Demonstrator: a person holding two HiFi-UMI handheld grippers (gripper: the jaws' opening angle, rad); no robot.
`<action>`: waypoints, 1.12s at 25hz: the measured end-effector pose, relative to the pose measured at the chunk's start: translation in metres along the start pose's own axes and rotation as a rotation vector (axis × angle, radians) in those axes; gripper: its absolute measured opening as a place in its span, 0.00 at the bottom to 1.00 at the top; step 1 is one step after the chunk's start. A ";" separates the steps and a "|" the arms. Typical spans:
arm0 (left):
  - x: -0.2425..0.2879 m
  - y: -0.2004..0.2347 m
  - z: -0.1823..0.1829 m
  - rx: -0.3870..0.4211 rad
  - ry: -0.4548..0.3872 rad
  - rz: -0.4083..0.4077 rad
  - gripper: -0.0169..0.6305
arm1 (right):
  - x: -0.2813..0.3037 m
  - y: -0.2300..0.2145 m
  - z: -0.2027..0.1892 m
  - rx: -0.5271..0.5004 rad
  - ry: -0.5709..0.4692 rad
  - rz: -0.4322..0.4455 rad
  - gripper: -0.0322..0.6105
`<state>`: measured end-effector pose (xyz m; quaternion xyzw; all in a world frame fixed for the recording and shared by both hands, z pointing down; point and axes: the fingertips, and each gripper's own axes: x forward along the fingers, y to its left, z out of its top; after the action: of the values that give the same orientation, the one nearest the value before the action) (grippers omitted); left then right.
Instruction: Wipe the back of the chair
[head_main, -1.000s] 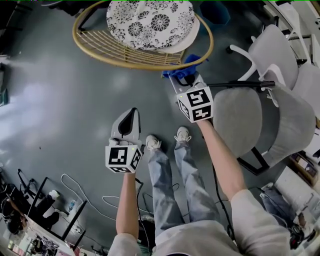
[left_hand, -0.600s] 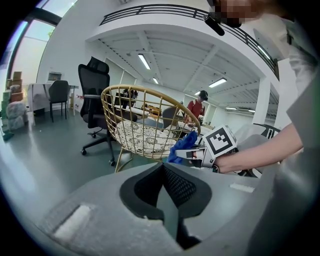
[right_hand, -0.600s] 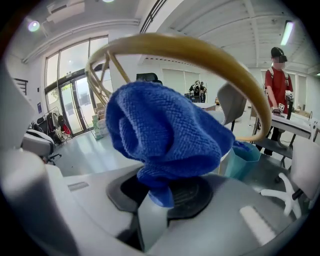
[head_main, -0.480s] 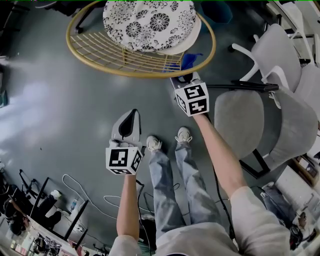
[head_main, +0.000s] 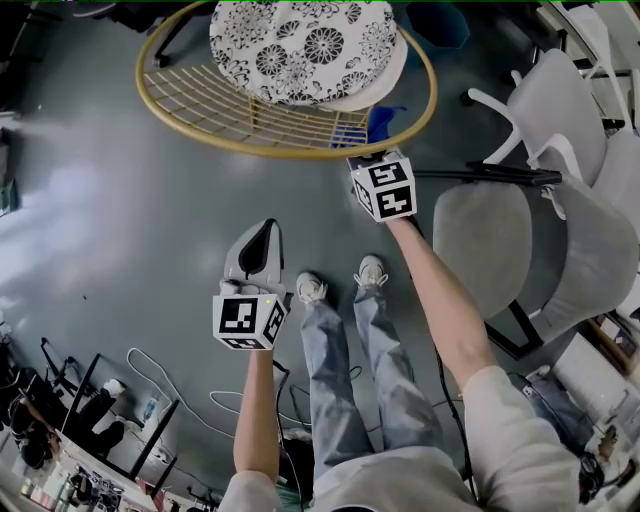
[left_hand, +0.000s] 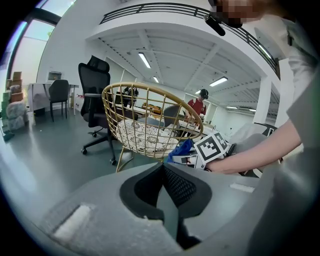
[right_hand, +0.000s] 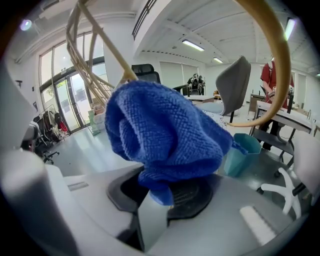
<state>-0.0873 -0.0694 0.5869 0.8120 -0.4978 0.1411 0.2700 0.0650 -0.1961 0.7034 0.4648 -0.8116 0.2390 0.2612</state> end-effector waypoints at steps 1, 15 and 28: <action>-0.001 -0.001 -0.001 0.000 0.000 -0.001 0.03 | -0.001 0.001 0.000 -0.003 -0.003 0.000 0.20; -0.020 -0.005 -0.003 -0.002 -0.024 0.011 0.03 | -0.065 0.067 0.005 -0.104 -0.098 0.053 0.20; -0.036 0.000 -0.009 -0.015 -0.037 0.025 0.03 | -0.089 0.103 0.076 -0.132 -0.258 0.045 0.20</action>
<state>-0.1033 -0.0381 0.5765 0.8062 -0.5137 0.1259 0.2650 -0.0029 -0.1415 0.5743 0.4553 -0.8625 0.1290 0.1791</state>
